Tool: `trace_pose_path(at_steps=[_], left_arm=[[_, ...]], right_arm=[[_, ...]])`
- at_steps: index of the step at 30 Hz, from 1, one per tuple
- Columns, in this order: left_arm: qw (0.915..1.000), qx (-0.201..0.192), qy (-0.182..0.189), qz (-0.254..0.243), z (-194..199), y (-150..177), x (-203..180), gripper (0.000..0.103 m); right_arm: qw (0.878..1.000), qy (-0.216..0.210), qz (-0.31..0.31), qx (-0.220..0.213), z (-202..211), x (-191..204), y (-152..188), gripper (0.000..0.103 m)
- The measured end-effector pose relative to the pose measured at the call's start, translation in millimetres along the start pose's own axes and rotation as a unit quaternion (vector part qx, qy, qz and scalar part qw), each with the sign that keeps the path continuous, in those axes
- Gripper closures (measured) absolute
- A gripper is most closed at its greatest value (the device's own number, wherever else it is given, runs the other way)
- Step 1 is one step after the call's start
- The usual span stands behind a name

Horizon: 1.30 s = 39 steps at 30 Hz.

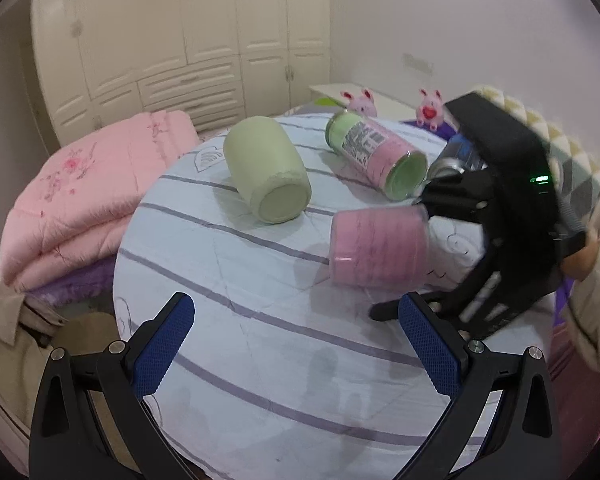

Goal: Flip cup upright
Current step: 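Grasp the pink cup's rim with the left tool and lift it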

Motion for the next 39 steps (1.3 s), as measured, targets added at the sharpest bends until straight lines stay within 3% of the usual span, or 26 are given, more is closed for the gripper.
trace_pose_path(at_steps=[6, 10, 15, 19, 22, 28, 33, 36, 39], left_arm=[[0.9987, 0.003, 0.03, -0.042, -8, -11, -6, 0.0], [0.9899, -0.006, 0.036, -0.137, -11, -21, -22, 0.0], [0.9563, 0.011, 0.038, -0.29, -17, -27, -48, 0.0], [0.9326, 0.01, 0.053, -0.357, -16, -36, -64, 0.0], [0.9023, 0.033, 0.067, -0.425, -21, -34, -75, 0.0], [0.8308, 0.117, 0.057, -0.541, -41, -26, -82, 0.0], [0.7881, 0.162, 0.035, -0.593, -61, -18, -87, 0.0], [0.7679, 0.182, 0.038, -0.613, -72, -8, -90, 0.0], [0.7608, 0.194, 0.052, -0.617, -77, -4, -96, 0.0]], right_arm=[[0.998, 0.054, -0.03, -0.019, 25, -2, 11, 0.021], [0.991, 0.09, -0.097, -0.03, 52, -13, 32, 0.021], [0.976, 0.119, -0.176, -0.049, 74, -10, 57, 0.021], [0.957, 0.114, -0.257, -0.069, 75, -10, 65, 0.021], [0.949, 0.114, -0.284, -0.083, 74, -7, 71, 0.021], [0.939, 0.101, -0.314, -0.094, 71, -13, 84, 0.021], [0.928, 0.08, -0.344, -0.117, 79, -21, 93, 0.021], [0.926, 0.074, -0.352, -0.113, 76, -22, 95, 0.021], [0.926, 0.07, -0.354, -0.112, 73, -23, 95, 0.021]])
Point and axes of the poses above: each gripper's, at about its wrist camera, not at the fingertips, and z roughly against the way its jaws point, x to its left, y to its underside, the point moved 7 cm from there along -z, roughly the way its jaws point, and after that the axes turned 9 degrees about x, right-handed, at the moved point
